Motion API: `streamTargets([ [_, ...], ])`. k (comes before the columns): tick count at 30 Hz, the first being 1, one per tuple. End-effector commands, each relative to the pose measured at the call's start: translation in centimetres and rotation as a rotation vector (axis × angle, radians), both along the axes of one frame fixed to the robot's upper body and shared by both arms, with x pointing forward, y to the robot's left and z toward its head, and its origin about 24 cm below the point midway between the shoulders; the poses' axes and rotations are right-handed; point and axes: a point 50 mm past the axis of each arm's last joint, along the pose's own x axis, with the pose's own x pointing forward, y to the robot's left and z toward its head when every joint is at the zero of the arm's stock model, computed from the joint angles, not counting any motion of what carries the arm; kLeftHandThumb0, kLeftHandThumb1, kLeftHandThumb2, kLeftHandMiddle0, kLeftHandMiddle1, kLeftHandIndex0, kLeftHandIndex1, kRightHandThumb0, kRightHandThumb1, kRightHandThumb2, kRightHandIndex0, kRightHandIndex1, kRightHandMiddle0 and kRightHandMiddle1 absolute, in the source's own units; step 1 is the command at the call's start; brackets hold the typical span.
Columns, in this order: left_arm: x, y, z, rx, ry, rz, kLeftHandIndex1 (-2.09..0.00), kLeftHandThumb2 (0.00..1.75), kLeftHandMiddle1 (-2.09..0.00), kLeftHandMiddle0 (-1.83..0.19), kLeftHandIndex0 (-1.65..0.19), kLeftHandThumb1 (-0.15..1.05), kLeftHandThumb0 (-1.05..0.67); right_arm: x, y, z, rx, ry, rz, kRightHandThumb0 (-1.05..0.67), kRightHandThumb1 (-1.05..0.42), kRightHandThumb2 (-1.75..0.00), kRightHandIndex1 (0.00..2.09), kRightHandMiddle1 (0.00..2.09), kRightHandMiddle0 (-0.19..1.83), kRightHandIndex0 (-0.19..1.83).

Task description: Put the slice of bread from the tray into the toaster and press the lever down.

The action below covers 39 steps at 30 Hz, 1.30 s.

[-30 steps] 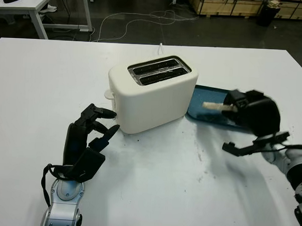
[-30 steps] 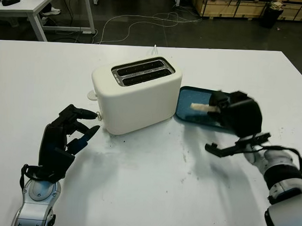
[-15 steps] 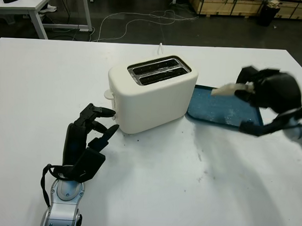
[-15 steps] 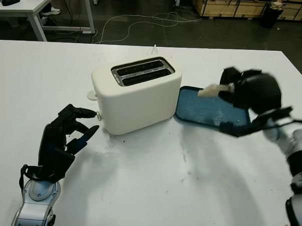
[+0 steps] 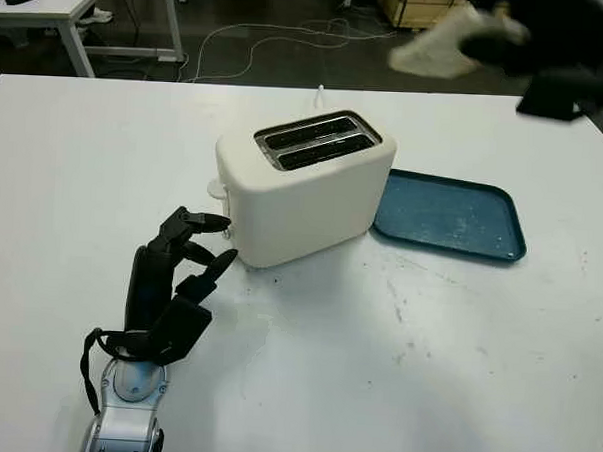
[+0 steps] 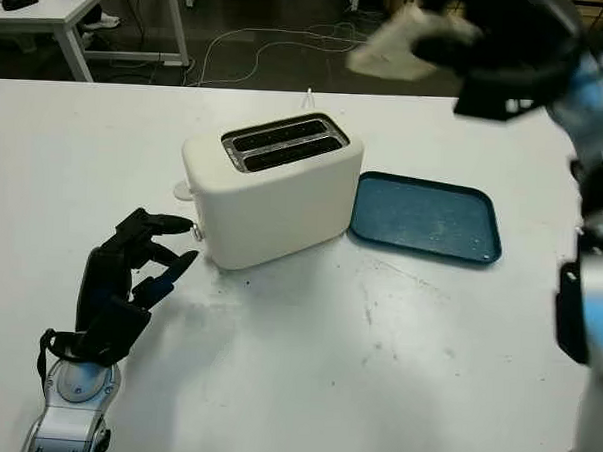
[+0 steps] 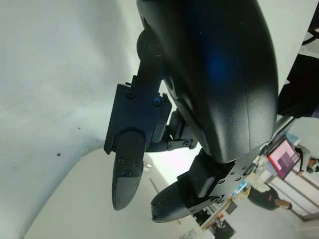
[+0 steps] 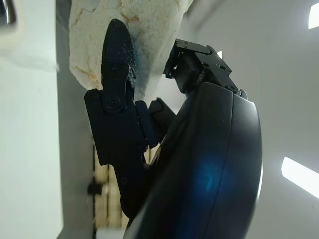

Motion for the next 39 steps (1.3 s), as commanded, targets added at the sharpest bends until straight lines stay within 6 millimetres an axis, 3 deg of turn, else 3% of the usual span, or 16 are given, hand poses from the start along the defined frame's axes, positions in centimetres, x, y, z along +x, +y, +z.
streamTargets([
  [1, -0.1, -0.2, 0.1, 0.000, 0.001, 0.001, -0.94, 0.23, -1.54, -0.45, -0.47, 0.92, -0.35, 0.4, 1.2, 1.2, 0.022, 0.033, 0.017, -0.52, -0.92, -0.29, 1.75, 1.75, 0.82, 1.05],
  [7, -0.2, -0.2, 0.2, 0.004, 0.004, 0.005, -0.91, 0.23, -1.52, -0.45, -0.47, 0.92, -0.34, 1.5, 4.4, 0.4, 0.020, 0.277, 0.085, -0.50, -0.92, -0.31, 1.75, 1.75, 0.92, 1.10],
  [16, -0.1, -0.3, 0.1, -0.007, 0.006, 0.005, -0.88, 0.23, -1.50, -0.45, -0.48, 0.92, -0.34, 2.0, 7.8, -2.4, -0.139, 0.363, 0.102, -0.54, -0.92, -0.32, 1.75, 1.75, 0.99, 1.16],
  [31, -0.1, -0.2, 0.1, 0.003, 0.006, 0.009, -0.86, 0.23, -1.51, -0.45, -0.49, 0.92, -0.34, 2.5, 7.7, -5.0, -0.226, 0.502, 0.044, -0.52, -0.92, -0.30, 1.75, 1.75, 0.95, 1.14],
  [39, -0.1, -0.2, 0.0, -0.007, 0.012, 0.009, -0.85, 0.24, -1.51, -0.46, -0.49, 0.92, -0.36, 2.6, 7.2, -5.1, -0.245, 0.513, 0.009, -0.52, -0.92, -0.33, 1.75, 1.75, 0.94, 1.14],
])
